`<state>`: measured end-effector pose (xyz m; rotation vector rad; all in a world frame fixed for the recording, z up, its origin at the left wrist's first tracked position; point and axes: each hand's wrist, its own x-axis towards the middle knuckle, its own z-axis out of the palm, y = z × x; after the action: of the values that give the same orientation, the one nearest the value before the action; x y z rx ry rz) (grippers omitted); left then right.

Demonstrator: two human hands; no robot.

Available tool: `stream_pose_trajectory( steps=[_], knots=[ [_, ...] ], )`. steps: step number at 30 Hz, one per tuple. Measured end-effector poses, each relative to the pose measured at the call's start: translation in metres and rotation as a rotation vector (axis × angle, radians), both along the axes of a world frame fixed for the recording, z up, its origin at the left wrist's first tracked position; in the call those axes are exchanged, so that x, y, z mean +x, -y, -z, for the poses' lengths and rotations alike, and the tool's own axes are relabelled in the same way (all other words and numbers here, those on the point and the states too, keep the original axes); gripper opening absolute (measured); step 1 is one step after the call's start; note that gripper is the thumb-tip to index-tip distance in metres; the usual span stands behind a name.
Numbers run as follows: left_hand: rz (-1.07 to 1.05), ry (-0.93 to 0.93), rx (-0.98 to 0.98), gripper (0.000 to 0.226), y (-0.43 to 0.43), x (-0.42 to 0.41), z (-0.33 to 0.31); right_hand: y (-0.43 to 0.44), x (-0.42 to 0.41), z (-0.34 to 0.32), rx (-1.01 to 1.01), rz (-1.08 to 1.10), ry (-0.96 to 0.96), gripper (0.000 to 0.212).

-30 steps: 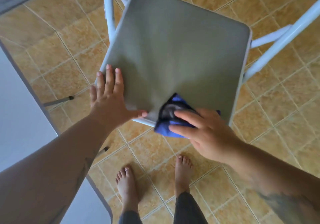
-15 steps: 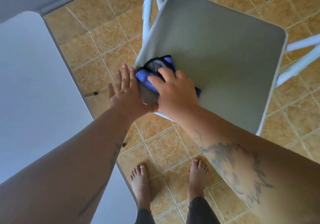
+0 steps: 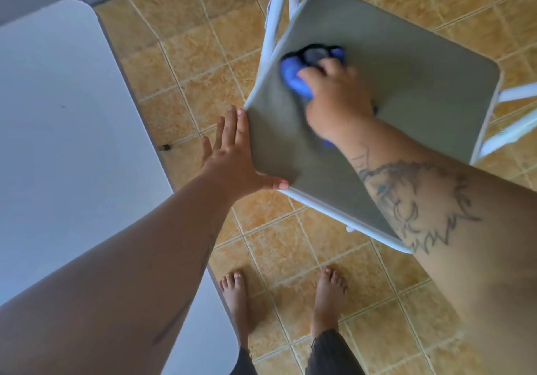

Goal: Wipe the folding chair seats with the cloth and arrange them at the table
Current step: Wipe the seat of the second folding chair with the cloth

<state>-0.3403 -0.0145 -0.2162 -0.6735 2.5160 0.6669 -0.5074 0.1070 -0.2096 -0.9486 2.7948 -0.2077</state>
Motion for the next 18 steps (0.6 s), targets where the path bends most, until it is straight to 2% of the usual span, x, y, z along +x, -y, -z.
stream_pose_trajectory(
  steps=[4, 6, 8, 11, 13, 15, 18],
  knots=[
    [0.106, 0.067, 0.153, 0.148, 0.021, 0.005, -0.008, -0.031, 0.061, -0.008, -0.002, -0.577, 0.037, 0.050],
    [0.136, 0.134, 0.181, 0.135, 0.027, 0.006, -0.019, -0.070, 0.067, -0.010, 0.001, -0.726, 0.094, 0.056],
    [0.122, 0.135, 0.207, 0.116, 0.024, 0.004, -0.032, -0.105, 0.057, -0.016, -0.009, -0.757, 0.141, 0.059],
    [0.130, 0.002, 0.196, 0.093, 0.001, -0.007, -0.046, -0.137, 0.039, -0.031, -0.027, -0.546, 0.180, 0.053],
    [0.161, -0.076, 0.180, 0.086, -0.018, -0.023, -0.049, -0.147, 0.028, -0.037, -0.021, -0.274, 0.211, 0.069],
    [0.192, -0.116, 0.205, 0.085, -0.039, -0.041, -0.049, -0.151, 0.017, -0.043, 0.114, -0.070, 0.278, 0.079],
    [0.266, -0.091, 0.194, 0.098, -0.066, -0.059, -0.046, -0.146, 0.019, -0.047, 0.262, -0.026, 0.334, 0.059]
  ],
)
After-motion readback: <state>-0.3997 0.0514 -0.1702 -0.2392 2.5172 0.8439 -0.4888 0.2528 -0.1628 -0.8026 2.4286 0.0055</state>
